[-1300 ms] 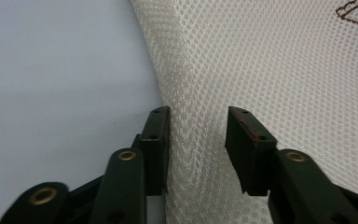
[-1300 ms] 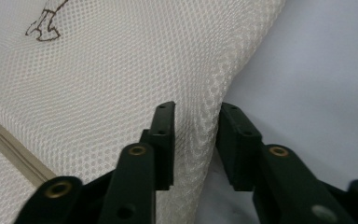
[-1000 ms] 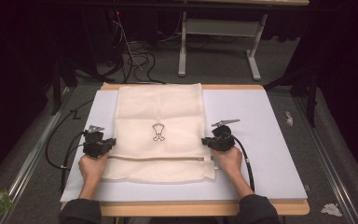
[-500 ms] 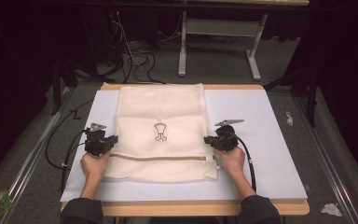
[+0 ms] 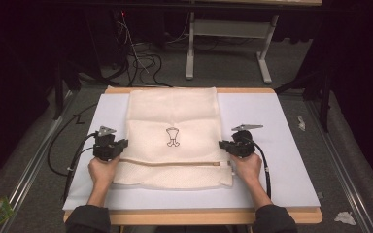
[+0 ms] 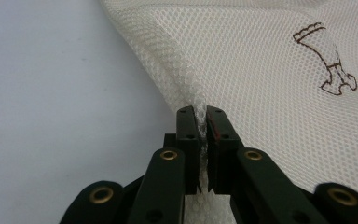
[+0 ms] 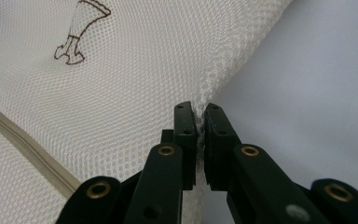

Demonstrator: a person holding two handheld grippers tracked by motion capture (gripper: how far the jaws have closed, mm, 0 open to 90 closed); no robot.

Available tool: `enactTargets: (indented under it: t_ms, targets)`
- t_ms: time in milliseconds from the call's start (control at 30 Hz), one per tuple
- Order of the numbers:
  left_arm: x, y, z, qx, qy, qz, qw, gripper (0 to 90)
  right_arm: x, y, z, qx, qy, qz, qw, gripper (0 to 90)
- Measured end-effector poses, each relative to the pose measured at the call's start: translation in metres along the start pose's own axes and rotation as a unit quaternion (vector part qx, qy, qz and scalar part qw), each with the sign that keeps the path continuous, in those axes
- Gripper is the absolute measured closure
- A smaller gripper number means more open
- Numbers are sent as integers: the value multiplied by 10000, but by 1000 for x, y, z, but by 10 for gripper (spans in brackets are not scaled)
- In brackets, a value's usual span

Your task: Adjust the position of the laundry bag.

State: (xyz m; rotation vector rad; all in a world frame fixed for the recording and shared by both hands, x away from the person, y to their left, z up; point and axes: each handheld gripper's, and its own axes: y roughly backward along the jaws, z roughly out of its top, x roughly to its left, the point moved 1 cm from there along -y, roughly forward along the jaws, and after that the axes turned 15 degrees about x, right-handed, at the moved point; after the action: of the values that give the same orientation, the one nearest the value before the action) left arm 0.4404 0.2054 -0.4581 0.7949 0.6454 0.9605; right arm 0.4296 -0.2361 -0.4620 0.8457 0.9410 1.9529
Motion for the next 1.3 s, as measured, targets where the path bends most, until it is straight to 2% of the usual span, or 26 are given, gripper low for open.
enactTargets:
  t_ms: [100, 167, 367, 533, 1033, 1100, 1167, 1200, 1300]
  targets:
    - [-8, -3, 4, 27, -152, 69, 9999, 851, -6, 4, -6, -26, -66, -37, 10000, 869]
    - [-15, -6, 7, 24, -233, 34, 9997, 851, -11, 7, -9, -44, -127, -58, 9999, 870]
    - [-22, -10, 10, 33, -309, -24, 9995, 851, -18, 13, -13, -57, -209, -120, 9997, 871]
    - [-26, -12, 12, -18, -277, -167, 9995, 851, -22, 19, -16, -100, -189, -199, 9996, 871]
    - [-38, -17, 15, -47, -340, -330, 9989, 850, -33, 32, -26, -139, -203, -352, 9991, 870]
    - [-40, -18, 15, -38, -374, -317, 9988, 849, -33, 32, -27, -137, -239, -348, 9990, 870]
    - [-45, -20, 16, -1, -488, -222, 9986, 848, -36, 34, -29, -149, -239, -373, 9989, 870]
    - [-51, -21, 18, 28, -609, -163, 9980, 848, -37, 35, -30, -149, -250, -382, 9988, 870]
    - [-53, -22, 20, 15, -597, -212, 9980, 847, -40, 38, -34, -165, -285, -411, 9986, 870]
